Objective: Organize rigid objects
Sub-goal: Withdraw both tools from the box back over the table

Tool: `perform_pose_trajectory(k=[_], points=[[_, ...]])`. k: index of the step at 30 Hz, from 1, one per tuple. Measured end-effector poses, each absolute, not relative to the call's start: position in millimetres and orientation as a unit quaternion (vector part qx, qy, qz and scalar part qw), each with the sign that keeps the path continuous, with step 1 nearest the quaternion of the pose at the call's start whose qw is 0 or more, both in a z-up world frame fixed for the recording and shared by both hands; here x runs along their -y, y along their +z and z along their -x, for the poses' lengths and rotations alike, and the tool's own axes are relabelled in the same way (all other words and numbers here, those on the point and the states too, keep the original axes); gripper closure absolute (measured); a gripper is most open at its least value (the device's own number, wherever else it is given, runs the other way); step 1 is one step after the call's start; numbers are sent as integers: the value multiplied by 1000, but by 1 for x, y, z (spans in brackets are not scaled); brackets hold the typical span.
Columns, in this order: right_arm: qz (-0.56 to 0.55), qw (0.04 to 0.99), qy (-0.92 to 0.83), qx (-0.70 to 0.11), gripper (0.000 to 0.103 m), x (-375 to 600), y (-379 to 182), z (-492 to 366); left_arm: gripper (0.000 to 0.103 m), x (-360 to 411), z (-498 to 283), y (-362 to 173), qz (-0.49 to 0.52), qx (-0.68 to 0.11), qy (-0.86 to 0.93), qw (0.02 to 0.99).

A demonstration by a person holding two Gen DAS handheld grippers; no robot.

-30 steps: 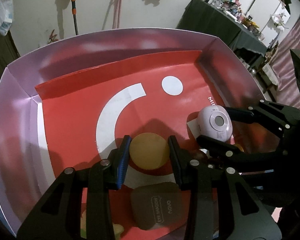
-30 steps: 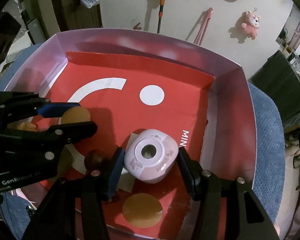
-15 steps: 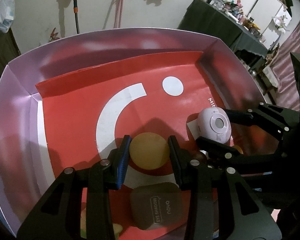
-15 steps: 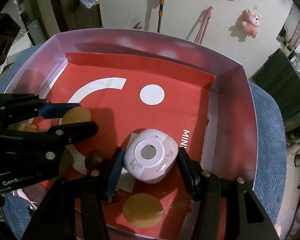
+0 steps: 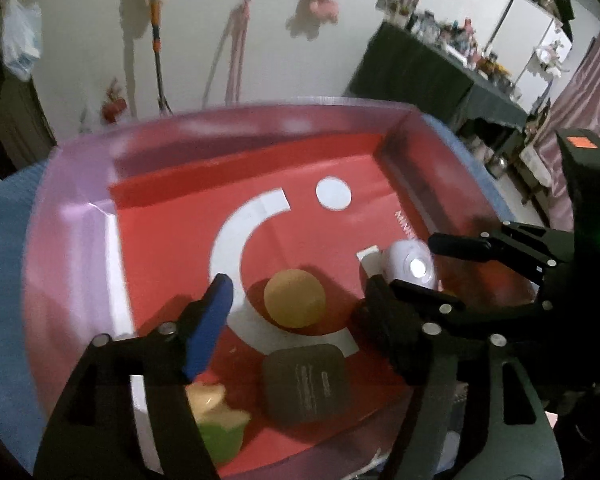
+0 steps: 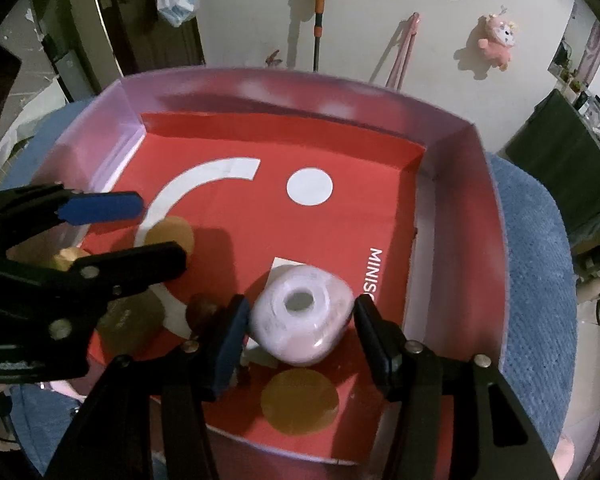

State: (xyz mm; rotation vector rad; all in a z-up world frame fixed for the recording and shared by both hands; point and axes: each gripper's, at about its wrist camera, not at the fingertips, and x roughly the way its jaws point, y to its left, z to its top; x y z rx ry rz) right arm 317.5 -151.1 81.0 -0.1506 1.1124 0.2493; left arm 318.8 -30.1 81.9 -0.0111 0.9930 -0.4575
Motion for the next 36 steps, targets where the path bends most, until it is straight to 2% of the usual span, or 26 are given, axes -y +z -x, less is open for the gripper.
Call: perform_pose_trajectory(k=[2, 5, 7, 12, 16, 18, 28, 36], points=[[64, 844, 117, -520, 44, 153, 89, -313, 33, 24, -305, 95, 8, -451, -213, 867], [64, 857, 111, -498, 33, 155, 106, -300, 29, 19, -286, 110, 11, -428, -209, 879], [59, 866, 113, -483, 32, 157, 121, -288, 27, 14, -269, 122, 14, -407, -206, 890], [55, 892, 116, -432, 18, 159, 156, -248, 17, 2, -221, 149, 22, -347, -188, 918], [51, 910, 121, -394, 11, 159, 179, -211, 9, -8, -183, 161, 29, -308, -170, 936], [52, 918, 121, -373, 2, 159, 187, -189, 8, -12, -166, 164, 27, -291, -158, 943], [22, 935, 136, -327, 0, 162, 185, -109, 7, -12, -96, 149, 11, -255, -111, 960], [28, 937, 122, -326, 0, 152, 140, -74, 7, -9, -69, 107, 5, -283, -105, 953]])
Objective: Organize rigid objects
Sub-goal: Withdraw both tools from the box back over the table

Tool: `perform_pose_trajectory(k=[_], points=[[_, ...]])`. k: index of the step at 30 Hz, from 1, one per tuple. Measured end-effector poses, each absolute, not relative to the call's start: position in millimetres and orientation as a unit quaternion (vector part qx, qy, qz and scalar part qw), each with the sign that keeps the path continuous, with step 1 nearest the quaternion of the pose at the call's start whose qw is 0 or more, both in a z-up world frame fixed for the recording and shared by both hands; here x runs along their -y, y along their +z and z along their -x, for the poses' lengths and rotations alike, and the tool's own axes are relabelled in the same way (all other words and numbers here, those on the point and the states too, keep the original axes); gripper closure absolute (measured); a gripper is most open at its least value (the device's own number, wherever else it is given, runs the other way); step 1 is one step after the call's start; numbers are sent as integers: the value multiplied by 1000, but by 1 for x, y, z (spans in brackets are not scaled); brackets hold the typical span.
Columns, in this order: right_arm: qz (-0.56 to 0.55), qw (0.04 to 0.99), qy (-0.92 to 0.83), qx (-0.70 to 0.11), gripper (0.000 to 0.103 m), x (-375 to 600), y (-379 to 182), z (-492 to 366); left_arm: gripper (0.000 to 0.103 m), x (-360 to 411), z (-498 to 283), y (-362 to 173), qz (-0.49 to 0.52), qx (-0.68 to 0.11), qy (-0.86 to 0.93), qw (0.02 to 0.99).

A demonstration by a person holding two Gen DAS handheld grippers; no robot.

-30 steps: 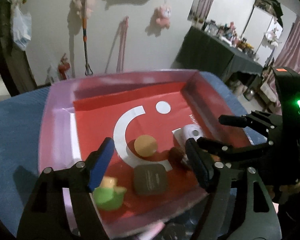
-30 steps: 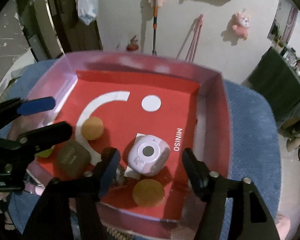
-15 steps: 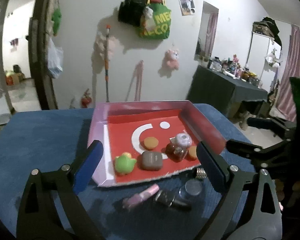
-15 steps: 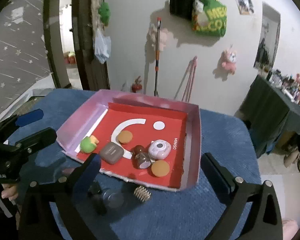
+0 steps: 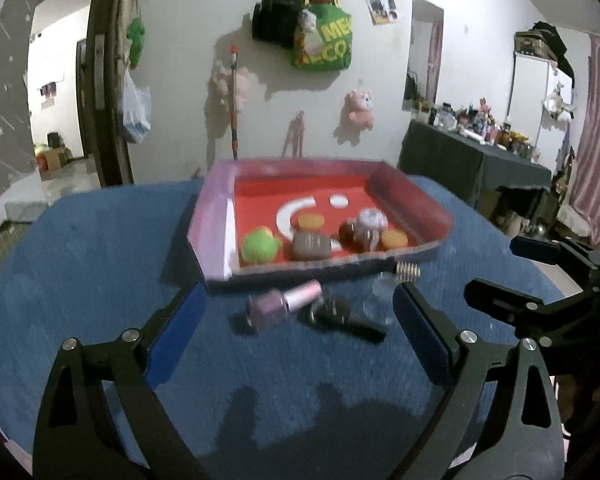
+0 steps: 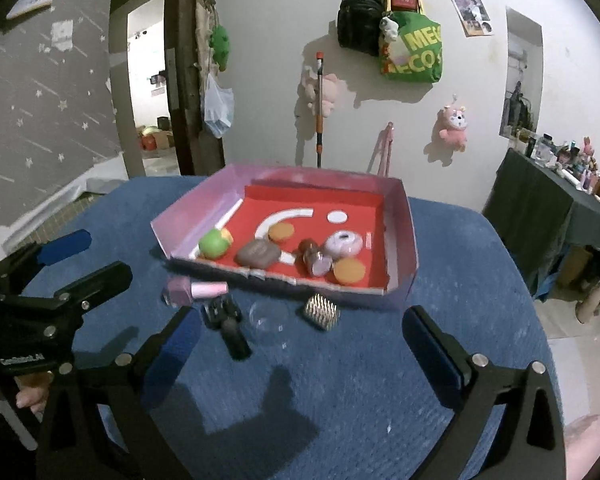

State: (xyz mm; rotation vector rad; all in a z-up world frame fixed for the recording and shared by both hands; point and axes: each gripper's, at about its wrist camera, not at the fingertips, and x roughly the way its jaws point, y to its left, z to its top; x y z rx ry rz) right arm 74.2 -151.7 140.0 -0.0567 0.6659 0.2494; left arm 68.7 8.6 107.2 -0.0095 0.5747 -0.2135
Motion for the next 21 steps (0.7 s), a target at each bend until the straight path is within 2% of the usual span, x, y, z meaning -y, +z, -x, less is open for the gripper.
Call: perform_pose_trajectory(k=[10, 21], points=[[-3, 922, 96, -375, 0, 163, 83, -79, 7, -8, -71, 62, 3, -336, -97, 937], [-14, 915, 95, -392, 0, 166, 71, -93, 7, -15, -85, 54, 9, -362, -94, 927]])
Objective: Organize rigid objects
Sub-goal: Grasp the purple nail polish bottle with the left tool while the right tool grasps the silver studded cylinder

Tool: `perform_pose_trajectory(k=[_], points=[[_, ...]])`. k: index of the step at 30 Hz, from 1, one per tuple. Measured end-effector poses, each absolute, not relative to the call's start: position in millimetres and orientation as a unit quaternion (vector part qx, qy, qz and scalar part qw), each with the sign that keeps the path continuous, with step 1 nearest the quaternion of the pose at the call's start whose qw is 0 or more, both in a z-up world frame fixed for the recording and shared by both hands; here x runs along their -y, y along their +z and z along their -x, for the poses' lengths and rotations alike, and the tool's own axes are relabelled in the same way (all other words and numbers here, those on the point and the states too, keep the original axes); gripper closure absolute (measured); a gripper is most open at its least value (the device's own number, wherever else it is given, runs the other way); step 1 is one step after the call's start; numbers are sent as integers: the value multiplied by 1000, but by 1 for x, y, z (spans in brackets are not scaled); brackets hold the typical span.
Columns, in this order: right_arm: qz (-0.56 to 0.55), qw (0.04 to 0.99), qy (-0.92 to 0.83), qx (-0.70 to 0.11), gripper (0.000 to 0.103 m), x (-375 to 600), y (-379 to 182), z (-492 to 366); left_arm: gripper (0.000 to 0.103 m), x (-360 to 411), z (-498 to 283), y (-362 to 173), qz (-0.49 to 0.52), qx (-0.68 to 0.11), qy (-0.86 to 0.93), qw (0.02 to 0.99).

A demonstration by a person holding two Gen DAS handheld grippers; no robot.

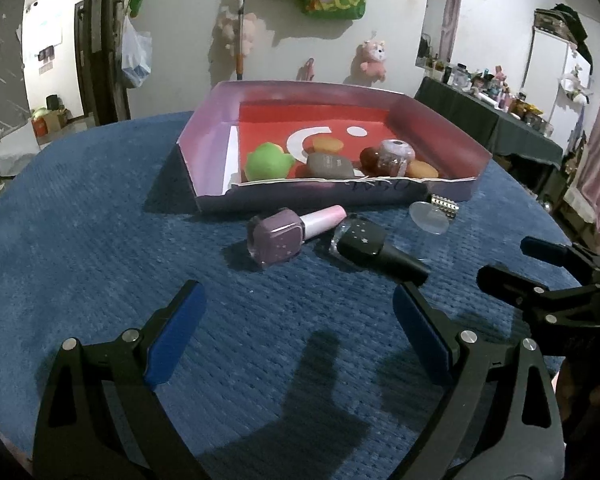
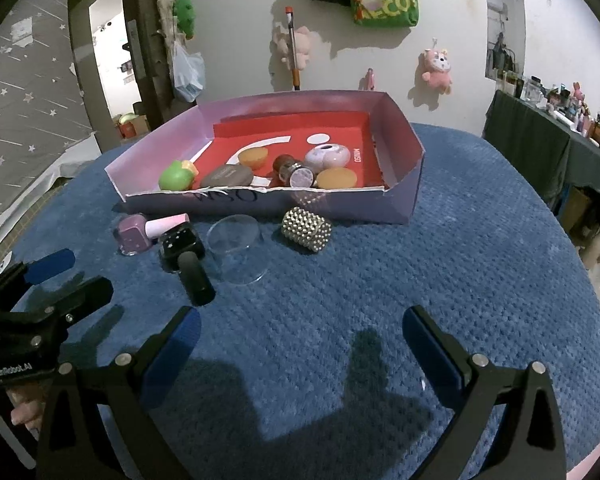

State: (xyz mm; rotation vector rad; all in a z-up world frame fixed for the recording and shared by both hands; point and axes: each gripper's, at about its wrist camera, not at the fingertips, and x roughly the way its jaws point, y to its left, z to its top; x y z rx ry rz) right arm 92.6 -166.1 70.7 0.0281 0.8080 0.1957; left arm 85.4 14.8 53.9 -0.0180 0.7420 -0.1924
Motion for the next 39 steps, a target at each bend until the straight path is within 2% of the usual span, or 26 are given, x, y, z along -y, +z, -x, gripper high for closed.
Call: perform_pose_trajectory(k=[9, 11, 16, 27, 30, 35, 39], points=[[-25, 910, 89, -405, 0, 176, 76, -118, 8, -31, -113, 62, -6, -377, -102, 920], [-28, 906, 87, -413, 0, 180, 76, -127, 18, -31, -118, 62, -20, -383, -110, 917], [-43, 894, 85, -438, 4, 187, 70, -148, 34, -30, -135, 61, -31, -404, -133, 905], [-57, 877, 85, -469, 16, 190, 60, -177, 43, -23, -156, 63, -60, -422, -180, 886], [-55, 877, 87, -470, 16, 188, 59, -182, 46, -24, -158, 64, -62, -421, -186, 886], [-55, 875, 88, -473, 16, 189, 57, -188, 57, -26, -164, 60, -58, -432, -194, 879], [-52, 875, 90, -474, 17, 187, 56, -192, 59, -26, -169, 56, -52, -435, -205, 875]])
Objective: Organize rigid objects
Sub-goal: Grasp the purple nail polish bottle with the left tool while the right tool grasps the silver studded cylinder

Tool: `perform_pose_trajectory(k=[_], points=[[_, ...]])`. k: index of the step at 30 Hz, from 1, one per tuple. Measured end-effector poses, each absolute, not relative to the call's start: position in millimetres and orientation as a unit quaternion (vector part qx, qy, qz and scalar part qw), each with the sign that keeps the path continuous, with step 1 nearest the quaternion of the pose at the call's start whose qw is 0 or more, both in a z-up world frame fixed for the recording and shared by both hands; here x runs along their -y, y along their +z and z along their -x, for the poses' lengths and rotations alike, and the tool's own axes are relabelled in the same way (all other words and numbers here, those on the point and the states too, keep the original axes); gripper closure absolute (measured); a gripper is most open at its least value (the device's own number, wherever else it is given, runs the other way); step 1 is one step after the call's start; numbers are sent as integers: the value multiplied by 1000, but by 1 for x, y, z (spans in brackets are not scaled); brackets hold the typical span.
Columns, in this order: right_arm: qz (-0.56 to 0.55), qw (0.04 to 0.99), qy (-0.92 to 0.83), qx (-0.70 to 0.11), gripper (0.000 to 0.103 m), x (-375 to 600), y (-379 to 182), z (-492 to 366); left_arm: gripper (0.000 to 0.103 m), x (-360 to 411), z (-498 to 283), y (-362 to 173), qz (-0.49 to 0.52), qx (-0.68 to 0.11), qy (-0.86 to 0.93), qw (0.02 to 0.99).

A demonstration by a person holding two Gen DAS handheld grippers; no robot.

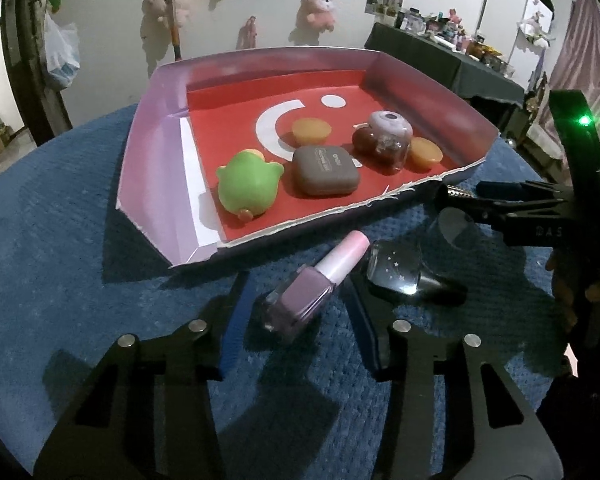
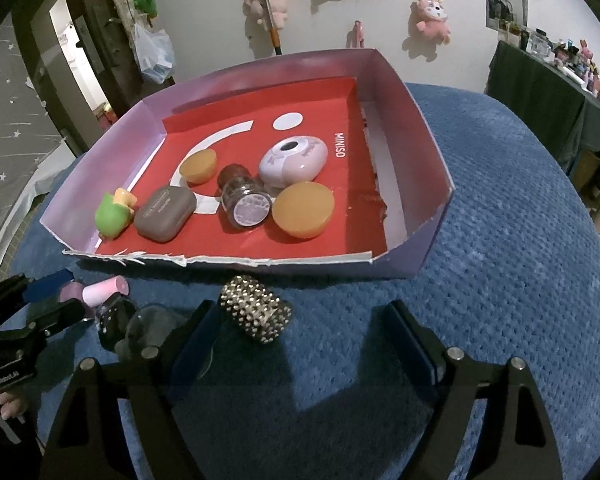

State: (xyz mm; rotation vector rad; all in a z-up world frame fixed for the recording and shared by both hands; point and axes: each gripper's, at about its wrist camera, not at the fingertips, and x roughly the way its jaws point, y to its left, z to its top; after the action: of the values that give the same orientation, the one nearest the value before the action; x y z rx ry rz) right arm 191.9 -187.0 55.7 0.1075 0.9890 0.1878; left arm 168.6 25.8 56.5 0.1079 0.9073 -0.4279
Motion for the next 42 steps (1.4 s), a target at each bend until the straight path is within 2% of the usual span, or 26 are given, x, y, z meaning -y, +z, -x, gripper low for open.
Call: perform_pose_trajectory(k=[2, 4, 7, 8, 11, 15, 24, 29, 34, 35, 37, 38, 39, 40, 42], points=[[-48, 875, 93, -472, 20, 186, 56, -192, 69, -24, -170, 56, -52, -434, -209, 875], [-50, 875, 100, -470, 25, 185, 57, -193, 70, -22, -171, 55, -52, -435, -215, 873], [-57, 875, 115, -468, 43, 183, 57, -193, 76, -21, -169, 55, -44, -438, -226, 869], [-62, 873, 124, -468, 53, 182, 57, -193, 78, -22, -169, 55, -40, -440, -229, 868], [-70, 868, 143, -471, 71, 180, 58, -192, 79, -23, -165, 56, -30, -442, -227, 867], [-70, 870, 142, -467, 74, 180, 59, -187, 81, -29, -161, 57, 19, -455, -241, 857], [-70, 869, 164, -462, 74, 181, 70, -166, 83, -43, -137, 54, 86, -459, -246, 849], [-49, 872, 139, -468, 74, 182, 64, -162, 81, -60, -137, 52, 85, -452, -197, 866], [-34, 876, 126, -464, 74, 179, 60, -158, 81, -56, -136, 51, 34, -437, -159, 885], [-28, 877, 124, -463, 72, 177, 59, -157, 81, -55, -137, 50, 33, -435, -163, 885], [-13, 880, 117, -459, 58, 174, 58, -155, 80, -51, -135, 50, 24, -430, -161, 888], [-10, 881, 116, -458, 46, 173, 57, -155, 80, -49, -134, 50, 16, -427, -156, 890], [-6, 883, 117, -455, 39, 173, 58, -153, 78, -47, -132, 49, 7, -424, -151, 893], [1, 885, 118, -450, 38, 171, 59, -151, 73, -45, -129, 49, 2, -420, -149, 895], [14, 888, 113, -445, 36, 170, 61, -148, 48, -45, -126, 48, 4, -419, -151, 895]])
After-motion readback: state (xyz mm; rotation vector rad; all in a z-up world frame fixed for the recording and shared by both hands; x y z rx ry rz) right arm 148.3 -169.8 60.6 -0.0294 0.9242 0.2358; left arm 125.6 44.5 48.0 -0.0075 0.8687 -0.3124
